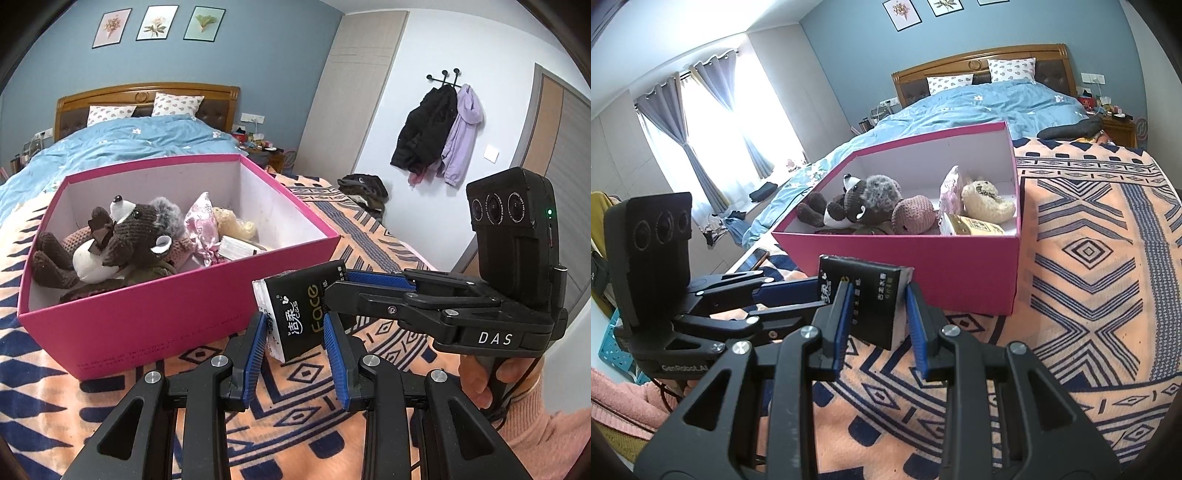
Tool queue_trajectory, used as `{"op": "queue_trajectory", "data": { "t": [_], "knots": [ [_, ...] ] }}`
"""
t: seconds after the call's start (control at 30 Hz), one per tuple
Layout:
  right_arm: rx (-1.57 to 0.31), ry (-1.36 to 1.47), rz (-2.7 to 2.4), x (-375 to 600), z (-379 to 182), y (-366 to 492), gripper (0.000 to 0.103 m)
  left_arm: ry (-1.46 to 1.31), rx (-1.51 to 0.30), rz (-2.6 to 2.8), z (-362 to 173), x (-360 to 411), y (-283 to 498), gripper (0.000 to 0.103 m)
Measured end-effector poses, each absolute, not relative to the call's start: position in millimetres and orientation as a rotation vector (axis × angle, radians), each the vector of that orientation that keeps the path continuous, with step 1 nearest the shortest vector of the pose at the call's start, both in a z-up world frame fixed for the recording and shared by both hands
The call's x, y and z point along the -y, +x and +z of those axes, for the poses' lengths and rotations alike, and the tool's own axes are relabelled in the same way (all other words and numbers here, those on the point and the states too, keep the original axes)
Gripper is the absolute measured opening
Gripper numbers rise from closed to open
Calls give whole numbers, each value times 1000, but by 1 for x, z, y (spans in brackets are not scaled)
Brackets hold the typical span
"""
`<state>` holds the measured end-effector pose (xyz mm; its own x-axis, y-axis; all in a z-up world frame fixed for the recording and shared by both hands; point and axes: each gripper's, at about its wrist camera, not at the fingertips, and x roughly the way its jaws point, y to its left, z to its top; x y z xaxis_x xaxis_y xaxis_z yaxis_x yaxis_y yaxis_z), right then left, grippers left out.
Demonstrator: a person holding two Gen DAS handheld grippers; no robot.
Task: Organize objects
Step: 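Lift the black Face tissue pack with the right gripper toward the box, then carry the black tissue pack over the box rim with the right gripper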
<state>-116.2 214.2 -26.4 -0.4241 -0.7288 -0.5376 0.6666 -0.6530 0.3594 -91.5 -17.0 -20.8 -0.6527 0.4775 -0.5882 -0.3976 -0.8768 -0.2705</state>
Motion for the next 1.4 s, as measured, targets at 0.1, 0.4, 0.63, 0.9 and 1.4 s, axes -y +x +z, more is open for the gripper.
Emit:
{"op": "queue_trajectory", "data": {
  "t": [0.1,0.4,0.63,0.9,1.4],
  "knots": [
    [109,853,-2119,-213,-25,-118,32,-930,161,2482,-21,18,-94,31],
    [101,843,-2128,-209,-21,-125,32,-927,161,2488,-18,19,-101,31],
    [100,840,-2135,-209,-19,-129,32,-915,148,2493,-14,18,-105,31],
    [95,835,-2144,-209,-17,-132,32,-905,149,2495,-12,18,-109,31],
    [73,820,-2148,-204,-9,-142,32,-911,156,2499,-10,21,-118,31]
  ]
}}
